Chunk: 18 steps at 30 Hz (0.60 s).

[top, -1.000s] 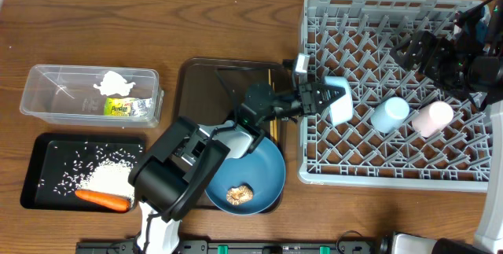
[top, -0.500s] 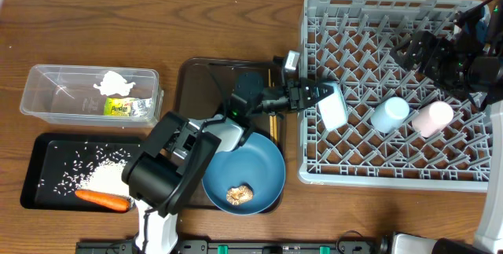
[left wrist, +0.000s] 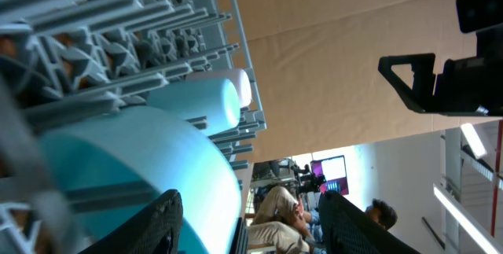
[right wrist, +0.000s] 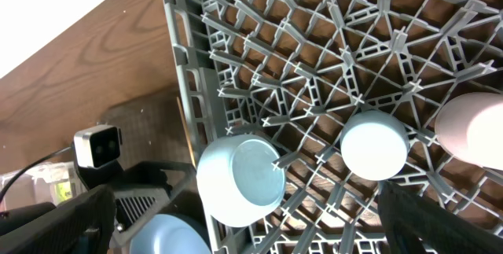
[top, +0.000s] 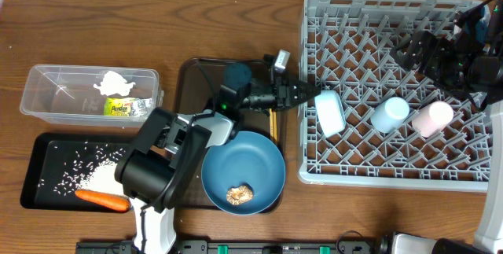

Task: Sort waste into correct bins and load items into the dishwasher rack
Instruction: 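Set the bowl upside down in the rack and open the left gripper, then withdraw the left gripper and reach to the blue plate rim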

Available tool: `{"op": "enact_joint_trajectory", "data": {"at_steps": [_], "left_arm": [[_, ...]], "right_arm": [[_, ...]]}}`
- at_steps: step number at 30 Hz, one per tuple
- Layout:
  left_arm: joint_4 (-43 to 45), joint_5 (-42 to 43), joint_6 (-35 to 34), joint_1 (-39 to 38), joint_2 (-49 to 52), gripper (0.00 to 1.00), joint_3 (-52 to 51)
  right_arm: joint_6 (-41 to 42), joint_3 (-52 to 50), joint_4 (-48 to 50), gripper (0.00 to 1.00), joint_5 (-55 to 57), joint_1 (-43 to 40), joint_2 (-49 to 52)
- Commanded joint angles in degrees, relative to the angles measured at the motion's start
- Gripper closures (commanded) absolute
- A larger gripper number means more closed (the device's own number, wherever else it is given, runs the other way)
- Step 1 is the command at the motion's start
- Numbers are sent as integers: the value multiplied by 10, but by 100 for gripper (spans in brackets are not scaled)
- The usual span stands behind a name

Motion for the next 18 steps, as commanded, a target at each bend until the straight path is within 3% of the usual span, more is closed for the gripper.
{"op": "enact_joint_trajectory", "data": {"at_steps": [1,10,18], "left_arm": [[-10,36,16,23,1,43,-5],[-12,122,11,94,-12,44,-5],[-12,123,20,158,-68,45,-5]], "right_arm": [[-11,2,-2,1,2,-6,0],[-11,2,-3,1,2,-6,0],[-11,2,-19,1,2,-6,0]]}}
